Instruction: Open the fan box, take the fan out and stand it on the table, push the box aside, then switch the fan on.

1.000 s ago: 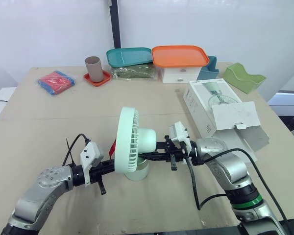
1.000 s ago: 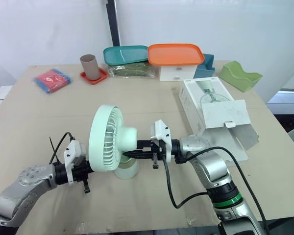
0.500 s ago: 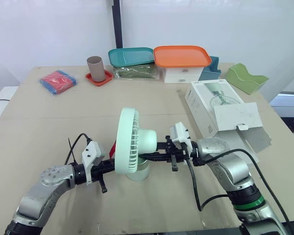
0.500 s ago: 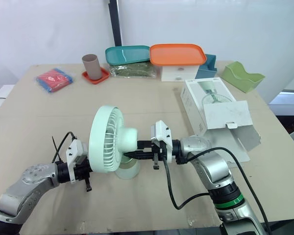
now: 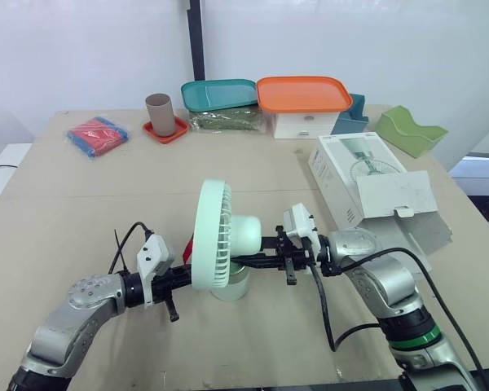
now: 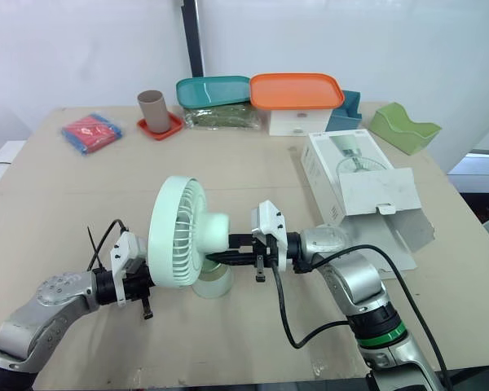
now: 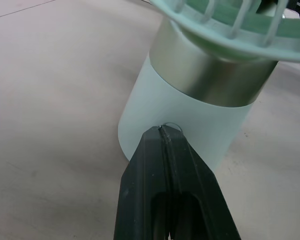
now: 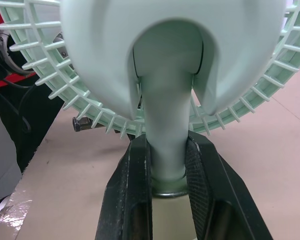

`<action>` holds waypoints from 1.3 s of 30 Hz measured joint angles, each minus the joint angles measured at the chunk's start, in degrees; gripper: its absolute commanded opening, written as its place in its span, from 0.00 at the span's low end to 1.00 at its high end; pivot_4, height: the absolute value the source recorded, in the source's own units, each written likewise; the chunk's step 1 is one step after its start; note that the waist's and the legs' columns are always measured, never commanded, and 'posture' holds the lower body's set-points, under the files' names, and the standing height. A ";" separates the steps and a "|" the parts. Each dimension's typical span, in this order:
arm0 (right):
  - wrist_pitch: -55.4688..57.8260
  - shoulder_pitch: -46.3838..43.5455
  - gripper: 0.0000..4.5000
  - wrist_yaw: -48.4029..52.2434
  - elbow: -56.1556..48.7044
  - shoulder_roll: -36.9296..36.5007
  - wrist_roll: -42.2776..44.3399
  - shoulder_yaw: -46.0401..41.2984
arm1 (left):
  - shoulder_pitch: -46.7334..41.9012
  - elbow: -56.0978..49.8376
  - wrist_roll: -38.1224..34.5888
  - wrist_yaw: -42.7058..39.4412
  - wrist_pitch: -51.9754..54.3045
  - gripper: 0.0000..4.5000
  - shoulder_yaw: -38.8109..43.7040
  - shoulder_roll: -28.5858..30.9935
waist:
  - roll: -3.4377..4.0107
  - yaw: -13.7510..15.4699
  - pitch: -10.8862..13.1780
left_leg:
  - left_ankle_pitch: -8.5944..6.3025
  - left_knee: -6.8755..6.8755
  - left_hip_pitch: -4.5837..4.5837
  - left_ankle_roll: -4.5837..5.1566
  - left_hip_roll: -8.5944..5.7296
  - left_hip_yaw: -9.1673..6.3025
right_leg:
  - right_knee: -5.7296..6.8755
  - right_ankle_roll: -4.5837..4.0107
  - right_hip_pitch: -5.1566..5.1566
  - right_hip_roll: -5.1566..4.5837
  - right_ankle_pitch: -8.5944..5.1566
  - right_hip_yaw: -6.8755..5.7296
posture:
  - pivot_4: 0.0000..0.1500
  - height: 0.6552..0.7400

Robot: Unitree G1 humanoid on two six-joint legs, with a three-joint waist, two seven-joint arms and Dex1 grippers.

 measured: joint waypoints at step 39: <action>0.19 -1.00 0.07 0.19 0.79 -0.15 0.30 -0.07 | 4.47 -2.59 -0.47 -0.50 -6.43 0.06 7.98 2.99 | 0.01 0.02 0.00 | 0.00 0.01 -0.01 0.00 0.02 0.01 | 0.01 0.00 -0.02 0.01 0.00 0.00 | 1.00 1.00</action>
